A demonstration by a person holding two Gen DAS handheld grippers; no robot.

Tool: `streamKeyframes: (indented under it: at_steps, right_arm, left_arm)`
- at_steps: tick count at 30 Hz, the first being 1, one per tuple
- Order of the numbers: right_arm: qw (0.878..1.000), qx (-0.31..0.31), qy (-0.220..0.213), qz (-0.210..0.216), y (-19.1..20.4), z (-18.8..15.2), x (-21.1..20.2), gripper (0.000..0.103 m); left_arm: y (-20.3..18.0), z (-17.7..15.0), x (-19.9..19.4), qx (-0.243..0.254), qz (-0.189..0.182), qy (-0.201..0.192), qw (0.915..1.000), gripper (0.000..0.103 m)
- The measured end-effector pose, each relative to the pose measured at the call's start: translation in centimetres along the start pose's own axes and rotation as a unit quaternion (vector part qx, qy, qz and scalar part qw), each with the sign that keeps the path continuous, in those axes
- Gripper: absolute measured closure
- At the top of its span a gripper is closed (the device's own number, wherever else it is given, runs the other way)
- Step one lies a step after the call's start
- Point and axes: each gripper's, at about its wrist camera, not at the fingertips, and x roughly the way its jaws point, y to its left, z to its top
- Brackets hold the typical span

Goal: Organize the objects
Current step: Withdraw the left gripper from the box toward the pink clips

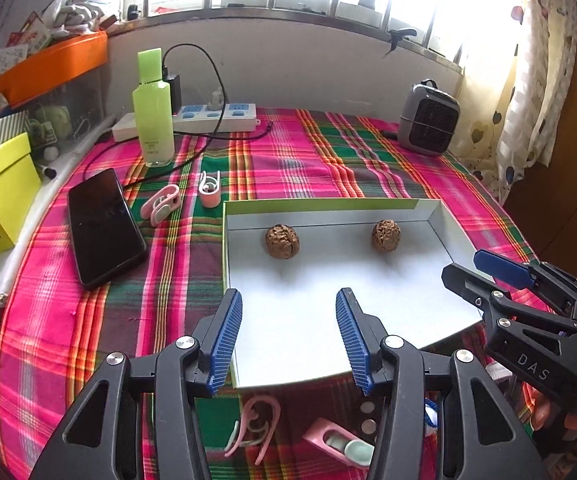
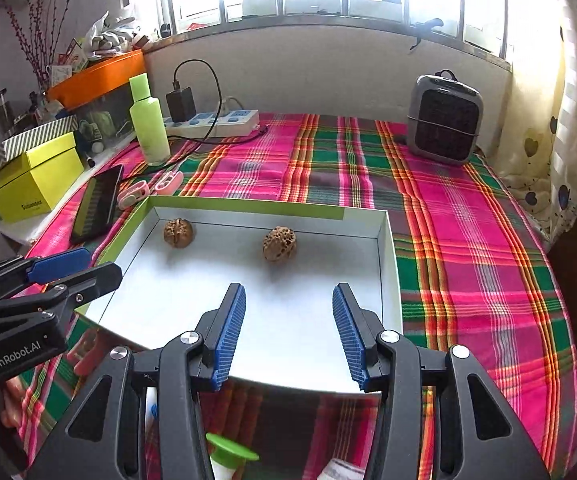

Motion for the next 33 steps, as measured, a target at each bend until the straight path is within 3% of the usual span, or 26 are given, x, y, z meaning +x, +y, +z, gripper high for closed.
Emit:
streamKeyframes:
  at_steps: [10,13,16,27,33]
  right_arm:
    - [1.0,0.001,-0.021,-0.002,0.2,-3.0,-3.3,0.056]
    - [1.0,0.002,-0.023,-0.005,0.2,-3.9,-4.0,0.056]
    - [1.0,-0.001,-0.027,-0.008,0.2,-4.7,-4.6,0.056]
    - [0.999,0.028,-0.035,-0.005,-0.9,-7.1,-6.5,0.055]
    - [0.998,0.042,-0.037,-0.011,-1.8,-8.6,-7.4,0.047]
  left_arm:
    - [0.4,-3.1,-2.7,-0.002,0.015,-0.011,0.9998,0.055]
    - [0.5,-4.0,-3.3,-0.004,0.008,-0.011,0.9999,0.055]
    - [0.6,-5.0,-3.8,-0.003,0.001,-0.014,0.9999,0.047]
    - [0.8,-7.3,-4.4,-0.004,-0.005,-0.005,1.0,0.047]
    - [1.6,-8.3,-4.1,-0.013,0.004,0.005,0.9999,0.046]
